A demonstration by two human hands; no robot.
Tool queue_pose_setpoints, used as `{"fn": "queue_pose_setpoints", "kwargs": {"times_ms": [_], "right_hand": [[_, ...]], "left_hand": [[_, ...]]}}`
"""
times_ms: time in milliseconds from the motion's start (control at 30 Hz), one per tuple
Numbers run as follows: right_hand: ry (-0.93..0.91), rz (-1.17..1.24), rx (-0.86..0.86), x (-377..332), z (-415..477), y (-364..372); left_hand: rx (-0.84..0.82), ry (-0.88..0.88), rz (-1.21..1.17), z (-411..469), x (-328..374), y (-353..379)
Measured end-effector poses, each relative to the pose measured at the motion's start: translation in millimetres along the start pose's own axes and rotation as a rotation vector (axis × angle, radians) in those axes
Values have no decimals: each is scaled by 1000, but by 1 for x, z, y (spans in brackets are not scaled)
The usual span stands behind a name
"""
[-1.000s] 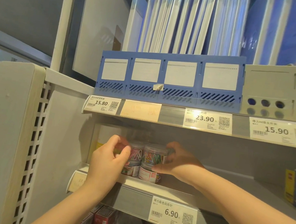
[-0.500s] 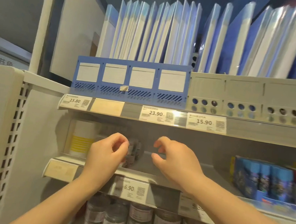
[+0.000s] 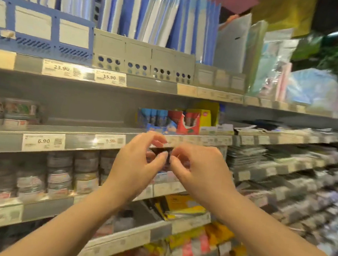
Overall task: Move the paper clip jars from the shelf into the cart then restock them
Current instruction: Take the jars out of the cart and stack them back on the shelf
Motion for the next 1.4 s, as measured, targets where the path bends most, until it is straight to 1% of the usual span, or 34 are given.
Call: {"fn": "queue_pose_setpoints", "kwargs": {"times_ms": [100,167,233,367,433,533,633,733,800,967,1100,1233,1400], "right_hand": [[111,-101,-32,21,-59,-52],[177,-180,-63,37,-98,-93],[243,-258,-83,54,-138,-133],[385,-310,-71,87,-225,-208],[486,-309,-57,106,-277,-242],[677,-291,-59,137,-363,-288],[898,-243,-128,171,-455,-323],[1078,-218,-180,194,-538,-353],[1192,-199,-203,208,-585,-361],[1403,-137,-244,246,-664,-345],[1599,-65,-198,279,-705,-321],[1791,-42,-183,310,-750,-291],[1986,8,-131,331,-795,-257]], "left_hand": [[-102,58,-54,-24,54,46],[-141,94,-139,-40,96,74],[-215,148,-195,-59,141,103],[-357,212,-279,-105,229,164],[-415,234,-336,-134,272,197],[-509,164,-435,-189,327,253],[-664,115,-484,-257,372,316],[-828,65,-530,-319,408,372],[-951,39,-534,-353,424,405],[-1169,102,-524,-411,451,480],[-1371,126,-493,-452,445,541],[-1488,96,-422,-482,426,595],[-1552,15,-360,-513,403,634]]}}
Point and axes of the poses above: each hand's wrist, its own z-axis towards the middle knuckle, its own y-axis out of the palm, x = y × z, the point moved 3 cm from there along z, towards the middle knuckle
